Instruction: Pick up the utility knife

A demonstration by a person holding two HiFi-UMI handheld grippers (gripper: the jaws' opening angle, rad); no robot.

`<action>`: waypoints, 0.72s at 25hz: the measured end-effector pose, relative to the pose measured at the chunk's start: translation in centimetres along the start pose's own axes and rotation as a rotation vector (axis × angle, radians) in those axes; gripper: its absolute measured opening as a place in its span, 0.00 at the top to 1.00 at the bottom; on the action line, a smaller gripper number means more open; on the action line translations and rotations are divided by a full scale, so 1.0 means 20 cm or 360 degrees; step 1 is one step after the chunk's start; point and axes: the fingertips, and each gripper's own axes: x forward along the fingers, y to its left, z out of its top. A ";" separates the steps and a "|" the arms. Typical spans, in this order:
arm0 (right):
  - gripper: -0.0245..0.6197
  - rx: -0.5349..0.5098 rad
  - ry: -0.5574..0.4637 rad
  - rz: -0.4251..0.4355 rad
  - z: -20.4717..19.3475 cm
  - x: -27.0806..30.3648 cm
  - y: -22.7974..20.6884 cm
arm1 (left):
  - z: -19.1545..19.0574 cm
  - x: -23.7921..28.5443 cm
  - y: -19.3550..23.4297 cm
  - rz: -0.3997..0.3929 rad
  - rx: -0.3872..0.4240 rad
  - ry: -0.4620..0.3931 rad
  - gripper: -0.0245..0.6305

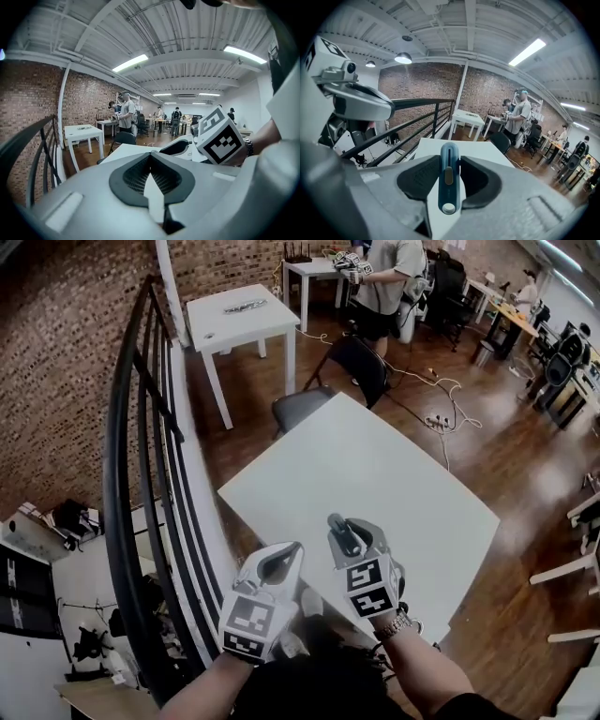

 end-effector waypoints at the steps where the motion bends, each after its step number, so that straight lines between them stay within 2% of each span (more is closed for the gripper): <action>1: 0.76 -0.0004 -0.0015 -0.0008 0.01 -0.04 0.01 | 0.01 -0.02 -0.02 -0.0003 0.0002 -0.0014 0.94; 10: 0.76 0.0004 -0.0153 0.0000 0.17 -0.36 0.04 | 0.14 -0.09 -0.12 -0.0049 0.0012 -0.0105 0.94; 18: 0.76 -0.0023 -0.0281 0.0008 0.19 -0.51 -0.08 | 0.20 -0.03 -0.22 -0.0017 0.0048 -0.0144 0.94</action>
